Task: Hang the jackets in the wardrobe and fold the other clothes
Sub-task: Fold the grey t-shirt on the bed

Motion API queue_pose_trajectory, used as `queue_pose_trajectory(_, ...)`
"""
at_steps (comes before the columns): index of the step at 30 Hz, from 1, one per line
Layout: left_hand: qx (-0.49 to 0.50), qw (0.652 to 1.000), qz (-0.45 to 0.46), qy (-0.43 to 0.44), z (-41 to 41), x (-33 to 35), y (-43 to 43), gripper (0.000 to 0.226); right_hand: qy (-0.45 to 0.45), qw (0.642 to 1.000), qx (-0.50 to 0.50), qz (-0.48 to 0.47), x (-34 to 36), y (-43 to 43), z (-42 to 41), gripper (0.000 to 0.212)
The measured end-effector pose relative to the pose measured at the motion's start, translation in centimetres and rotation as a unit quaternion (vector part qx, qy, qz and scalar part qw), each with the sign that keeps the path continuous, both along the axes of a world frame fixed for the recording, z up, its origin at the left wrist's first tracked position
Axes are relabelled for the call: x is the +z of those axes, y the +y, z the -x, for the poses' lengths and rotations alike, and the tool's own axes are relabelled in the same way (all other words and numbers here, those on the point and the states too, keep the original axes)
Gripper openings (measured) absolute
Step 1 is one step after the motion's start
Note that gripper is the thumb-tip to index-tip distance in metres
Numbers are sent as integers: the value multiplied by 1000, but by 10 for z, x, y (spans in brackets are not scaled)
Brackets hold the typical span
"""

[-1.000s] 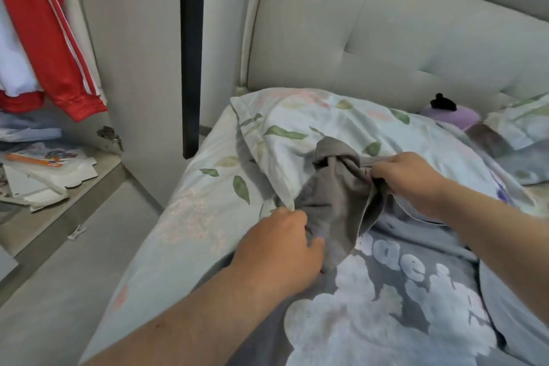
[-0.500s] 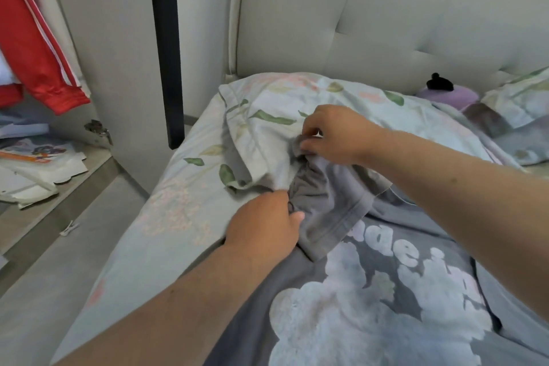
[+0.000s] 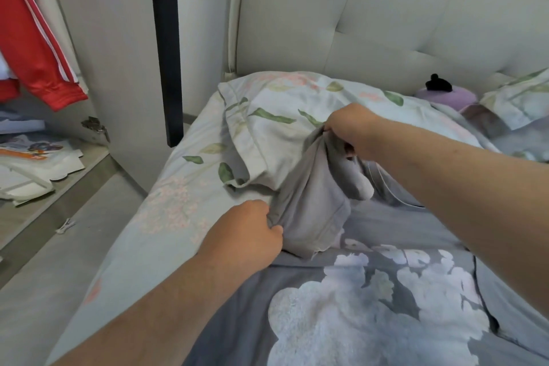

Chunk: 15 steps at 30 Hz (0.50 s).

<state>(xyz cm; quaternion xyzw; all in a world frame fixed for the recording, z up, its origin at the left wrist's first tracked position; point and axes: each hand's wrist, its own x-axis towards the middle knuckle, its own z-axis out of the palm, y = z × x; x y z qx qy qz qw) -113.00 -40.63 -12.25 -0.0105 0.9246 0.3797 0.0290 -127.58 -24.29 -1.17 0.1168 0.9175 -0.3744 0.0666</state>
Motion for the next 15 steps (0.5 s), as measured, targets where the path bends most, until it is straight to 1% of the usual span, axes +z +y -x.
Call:
queue_pose_trajectory(1, -1, 1000, -1, 1, 2, 0, 0, 34, -4, 995, -63, 79, 2, 2, 4, 22)
queue_pose_trajectory(3, 0, 1000, -17, -2, 8, 1, 0, 33, -2, 967, -164, 197, 6, 6, 10, 22)
queue_pose_trajectory(4, -3, 1000, -20, -13, 11, 0, -1, 32, -7, 958, -181, 223, 7, 7, 11, 21)
queue_pose_trajectory(5, -9, 999, -13, -30, 14, -1, -2, 30, -20, 958, -169, 230, 7, 8, 9, 20)
queue_pose_trajectory(6, -18, 999, 4, -50, 16, -2, -3, 28, -34, 965, -135, 223, 6, 11, 5, 18)
queue_pose_trajectory(7, -27, 997, 26, -71, 17, -3, -5, 27, -39, 975, -88, 202, 6, 15, -1, 16)
queue_pose_trajectory(8, -34, 994, 45, -88, 16, -3, -6, 26, -20, 984, -42, 173, 6, 21, -5, 14)
queue_pose_trajectory(10, -52, 990, 84, -104, 17, 6, -2, 22, 99, 987, 8, 127, 10, 49, -16, 15)
queue_pose_trajectory(11, -60, 988, 111, -88, 20, 15, 3, 22, 160, 983, 13, 88, 13, 69, -25, 19)
queue_pose_trajectory(12, -58, 988, 136, -50, 25, 25, 7, 26, 206, 978, 14, 26, 13, 89, -34, 22)
queue_pose_trajectory(13, -51, 987, 151, 0, 33, 33, 10, 31, 225, 973, 11, -49, 11, 109, -42, 27)
queue_pose_trajectory(14, -48, 986, 150, 53, 42, 42, 16, 33, 217, 969, 2, -118, 8, 132, -52, 34)
queue_pose_trajectory(15, -46, 985, 133, 101, 51, 49, 22, 34, 185, 966, 0, -178, 3, 153, -61, 40)
